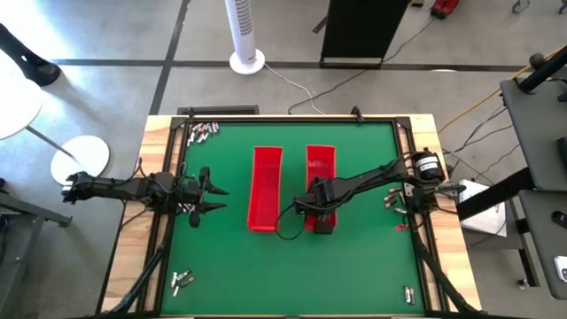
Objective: Sort batteries
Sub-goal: Put the black battery into the right red bin, then adjust the right red bin
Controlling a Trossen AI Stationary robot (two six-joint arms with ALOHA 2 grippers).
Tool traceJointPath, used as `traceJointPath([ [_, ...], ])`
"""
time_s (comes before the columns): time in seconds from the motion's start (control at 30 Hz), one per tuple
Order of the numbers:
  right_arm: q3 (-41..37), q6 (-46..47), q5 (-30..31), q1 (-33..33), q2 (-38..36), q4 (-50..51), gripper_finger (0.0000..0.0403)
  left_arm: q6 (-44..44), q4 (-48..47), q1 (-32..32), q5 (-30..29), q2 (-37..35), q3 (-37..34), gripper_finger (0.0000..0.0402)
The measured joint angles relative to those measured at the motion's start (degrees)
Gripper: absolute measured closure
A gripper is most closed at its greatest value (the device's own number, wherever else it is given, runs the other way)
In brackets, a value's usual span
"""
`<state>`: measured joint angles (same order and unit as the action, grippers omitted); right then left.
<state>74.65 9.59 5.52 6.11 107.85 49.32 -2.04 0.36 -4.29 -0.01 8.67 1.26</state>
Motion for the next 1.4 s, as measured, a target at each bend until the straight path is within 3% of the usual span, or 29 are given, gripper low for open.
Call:
traceJointPath([
  [0.2,1.02,1.33,-0.02,0.23,-0.27,1.9,0.0286,0.0,-0.02,0.01,0.02,0.0,0.0,0.0247],
  [0.37,7.72,1.83,0.33,0.24,-2.25,10.32,0.0257,0.0,-0.02,0.01,0.01,0.0,0.0,0.0247],
  [0.53,12.54,2.46,2.76,0.43,-6.78,14.95,0.0232,0.0,-0.02,0.01,-0.01,0.0,0.0,0.0247],
  [0.7,11.77,4.98,6.22,1.28,-14.19,19.51,0.0218,0.0,-0.01,0.0,0.0,0.24,0.0,0.0247],
  [0.87,6.05,9.97,8.62,1.83,-21.26,27.27,0.0216,0.0,-0.02,0.0,0.0,0.24,0.0,0.0247],
  [1.03,-4.63,14.1,8.94,0.97,-26.95,31.58,0.0216,0.0,0.02,0.0,-0.01,0.26,0.0,0.0247],
  [1.4,-27.03,13.9,2.75,-1.66,-31.98,25.19,0.0216,0.0,0.0,0.02,0.01,0.24,0.0,0.0247],
])
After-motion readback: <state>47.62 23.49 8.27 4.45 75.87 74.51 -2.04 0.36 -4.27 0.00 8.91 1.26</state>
